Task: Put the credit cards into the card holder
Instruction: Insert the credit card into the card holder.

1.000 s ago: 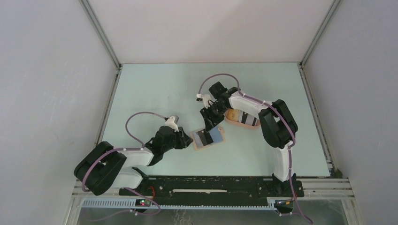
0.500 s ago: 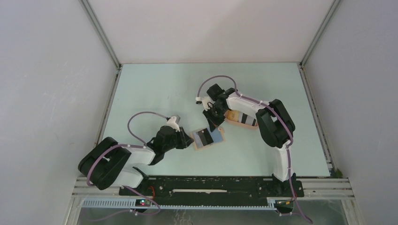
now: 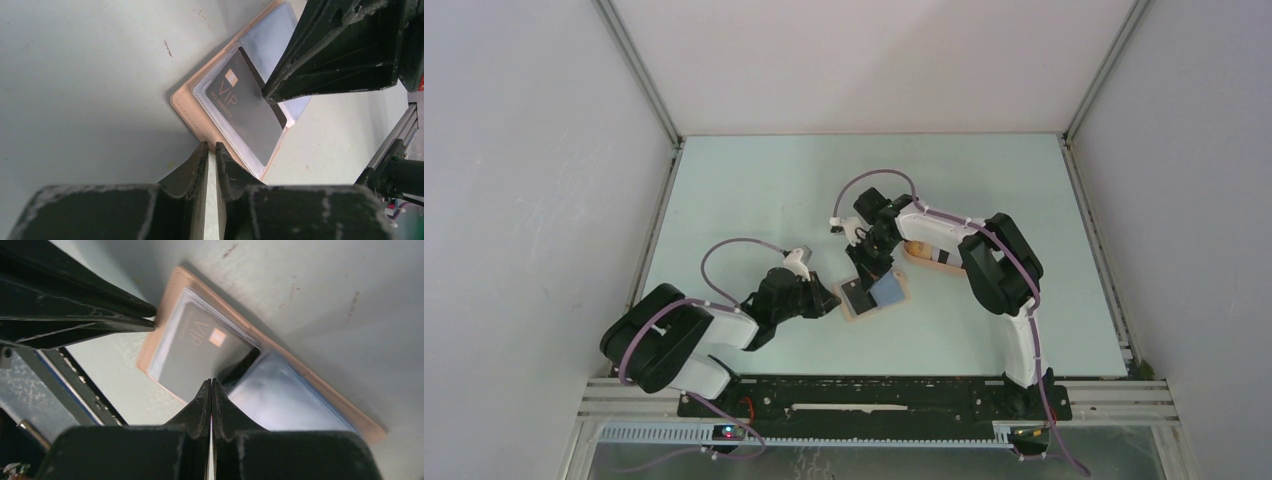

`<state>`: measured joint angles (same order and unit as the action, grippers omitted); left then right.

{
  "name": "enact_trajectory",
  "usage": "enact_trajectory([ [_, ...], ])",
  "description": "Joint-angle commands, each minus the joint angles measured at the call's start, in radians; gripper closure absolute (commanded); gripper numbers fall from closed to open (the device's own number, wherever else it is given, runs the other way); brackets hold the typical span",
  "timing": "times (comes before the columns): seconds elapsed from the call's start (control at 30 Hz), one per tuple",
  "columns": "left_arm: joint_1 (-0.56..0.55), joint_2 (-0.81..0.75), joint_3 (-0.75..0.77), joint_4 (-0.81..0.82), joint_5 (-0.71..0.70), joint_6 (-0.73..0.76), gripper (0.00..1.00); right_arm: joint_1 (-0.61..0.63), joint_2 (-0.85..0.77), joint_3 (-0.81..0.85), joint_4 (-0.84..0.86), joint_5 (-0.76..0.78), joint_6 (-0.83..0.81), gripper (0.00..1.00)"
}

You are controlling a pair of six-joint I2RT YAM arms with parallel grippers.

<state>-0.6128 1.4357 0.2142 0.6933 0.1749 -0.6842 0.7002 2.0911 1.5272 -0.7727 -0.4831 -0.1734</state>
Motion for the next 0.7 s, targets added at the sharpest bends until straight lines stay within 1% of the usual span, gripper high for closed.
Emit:
enact_trajectory([
  [0.0, -0.002, 0.034, 0.013, -0.095, 0.023, 0.002, 0.84, 0.01, -0.012, 0.024, 0.01, -0.113, 0.015, 0.97],
  [0.07, -0.001, 0.036, 0.013, -0.093, 0.022, 0.0, 0.84, 0.007, -0.006, 0.026, 0.004, -0.15, 0.015, 0.97],
  [0.13, -0.002, 0.033, 0.012, -0.093, 0.016, -0.001, 0.84, 0.003, -0.01, 0.033, -0.003, -0.143, 0.008, 0.96],
  [0.2, -0.002, 0.023, 0.008, -0.093, 0.012, -0.002, 0.83, -0.003, -0.038, 0.028, 0.002, -0.096, -0.007, 0.96],
  [0.3, -0.002, 0.014, 0.01, -0.103, 0.007, 0.003, 0.83, -0.004, -0.087, 0.003, 0.03, 0.029, -0.036, 0.96],
  [0.47, -0.001, 0.017, 0.015, -0.109, 0.009, 0.008, 0.83, 0.001, -0.085, 0.008, 0.025, 0.176, -0.06, 0.96],
  [0.57, -0.002, 0.019, 0.012, -0.108, 0.01, 0.008, 0.83, 0.013, -0.061, 0.015, 0.017, 0.226, -0.071, 0.95],
  [0.67, -0.001, 0.021, 0.008, -0.101, 0.01, 0.006, 0.83, 0.023, -0.032, 0.023, 0.006, 0.232, -0.073, 0.95],
])
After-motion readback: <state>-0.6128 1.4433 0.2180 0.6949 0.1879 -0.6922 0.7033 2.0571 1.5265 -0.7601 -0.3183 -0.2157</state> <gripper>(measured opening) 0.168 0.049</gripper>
